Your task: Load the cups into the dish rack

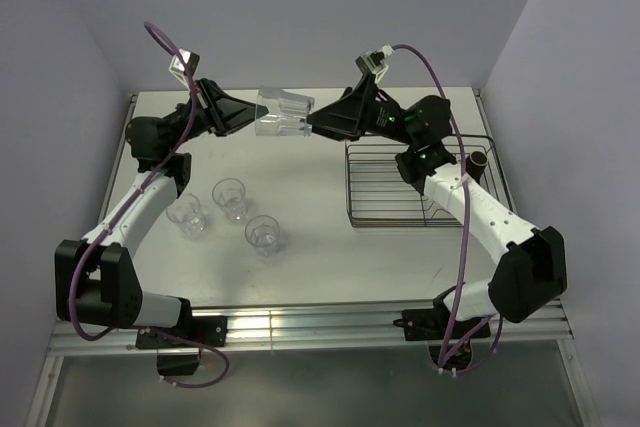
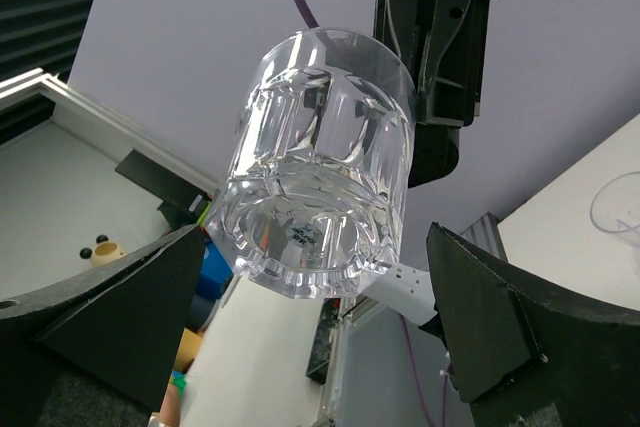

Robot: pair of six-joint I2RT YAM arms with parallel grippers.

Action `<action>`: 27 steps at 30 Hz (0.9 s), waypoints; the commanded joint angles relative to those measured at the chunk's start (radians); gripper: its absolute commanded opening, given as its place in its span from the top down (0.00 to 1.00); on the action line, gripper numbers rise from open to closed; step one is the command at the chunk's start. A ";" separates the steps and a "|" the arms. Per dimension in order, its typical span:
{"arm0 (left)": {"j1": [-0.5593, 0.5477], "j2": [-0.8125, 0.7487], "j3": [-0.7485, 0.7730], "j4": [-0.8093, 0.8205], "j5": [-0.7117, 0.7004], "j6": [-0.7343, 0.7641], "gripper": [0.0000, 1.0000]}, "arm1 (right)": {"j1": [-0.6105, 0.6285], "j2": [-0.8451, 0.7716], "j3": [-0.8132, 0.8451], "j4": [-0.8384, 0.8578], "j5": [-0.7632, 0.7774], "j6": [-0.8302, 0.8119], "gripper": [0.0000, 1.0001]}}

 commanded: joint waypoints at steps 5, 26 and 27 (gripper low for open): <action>-0.008 -0.029 0.025 0.019 -0.052 0.051 1.00 | 0.012 0.014 0.070 -0.006 0.029 -0.021 0.00; -0.019 -0.072 -0.030 -0.052 -0.085 0.120 0.97 | 0.009 0.019 0.076 -0.010 0.032 -0.024 0.42; -0.019 -0.075 -0.032 -0.059 -0.085 0.131 0.93 | 0.008 0.019 0.076 -0.010 0.030 -0.027 0.44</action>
